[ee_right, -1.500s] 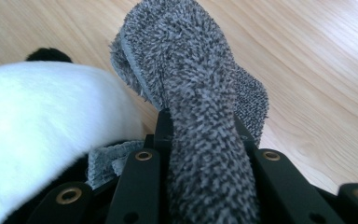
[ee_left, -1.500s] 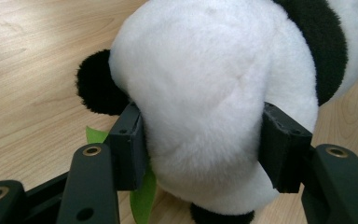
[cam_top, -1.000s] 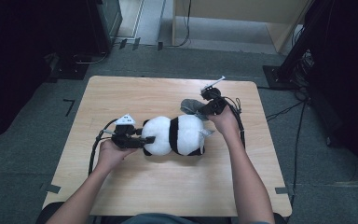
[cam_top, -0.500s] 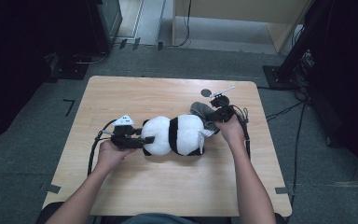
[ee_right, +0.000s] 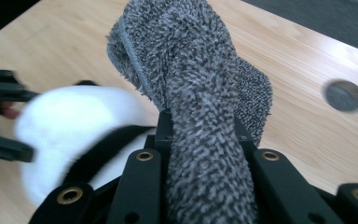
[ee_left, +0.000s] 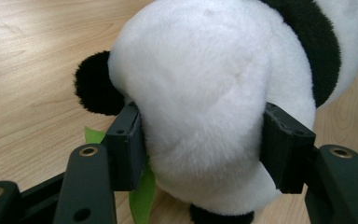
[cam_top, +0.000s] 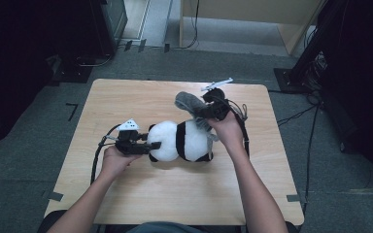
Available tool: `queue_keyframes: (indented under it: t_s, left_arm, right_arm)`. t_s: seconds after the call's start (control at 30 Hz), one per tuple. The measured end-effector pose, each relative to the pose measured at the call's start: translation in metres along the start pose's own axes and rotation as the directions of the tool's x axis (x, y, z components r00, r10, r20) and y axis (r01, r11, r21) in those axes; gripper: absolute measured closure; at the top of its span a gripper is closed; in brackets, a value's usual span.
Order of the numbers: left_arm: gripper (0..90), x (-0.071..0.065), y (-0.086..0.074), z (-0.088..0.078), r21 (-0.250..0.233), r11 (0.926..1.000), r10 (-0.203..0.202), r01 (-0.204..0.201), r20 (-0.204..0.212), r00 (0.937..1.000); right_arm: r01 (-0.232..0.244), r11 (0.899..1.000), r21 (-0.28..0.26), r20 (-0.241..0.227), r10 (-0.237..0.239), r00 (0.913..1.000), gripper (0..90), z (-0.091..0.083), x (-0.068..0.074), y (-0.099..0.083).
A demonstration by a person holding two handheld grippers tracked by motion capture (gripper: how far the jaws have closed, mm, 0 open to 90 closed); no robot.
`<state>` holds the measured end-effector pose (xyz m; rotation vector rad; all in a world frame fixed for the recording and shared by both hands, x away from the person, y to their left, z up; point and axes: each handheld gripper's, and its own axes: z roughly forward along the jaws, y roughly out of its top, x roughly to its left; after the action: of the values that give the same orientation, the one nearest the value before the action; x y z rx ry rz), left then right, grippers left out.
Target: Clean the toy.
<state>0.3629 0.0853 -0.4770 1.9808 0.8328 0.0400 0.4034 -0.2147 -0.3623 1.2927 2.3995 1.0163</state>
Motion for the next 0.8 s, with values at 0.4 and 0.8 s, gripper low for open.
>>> queue_keyframes:
  t_s: [0.4, 0.8]
  left_arm:
    - [39.6, -0.001, 0.001, 0.0, -0.004, 1.0, 0.0, 0.0, -0.005, 1.0]
    - [40.9, -0.002, 0.002, 0.001, 0.021, 0.9993, -0.03, 0.031, -0.02, 0.9993]
  right_arm:
    - [0.125, 0.991, 0.039, -0.104, -0.121, 0.9872, 73.7, 0.036, 0.069, 0.019]
    - [0.21, 0.974, 0.082, -0.1, -0.202, 0.9743, 73.6, 0.07, 0.103, 0.003]
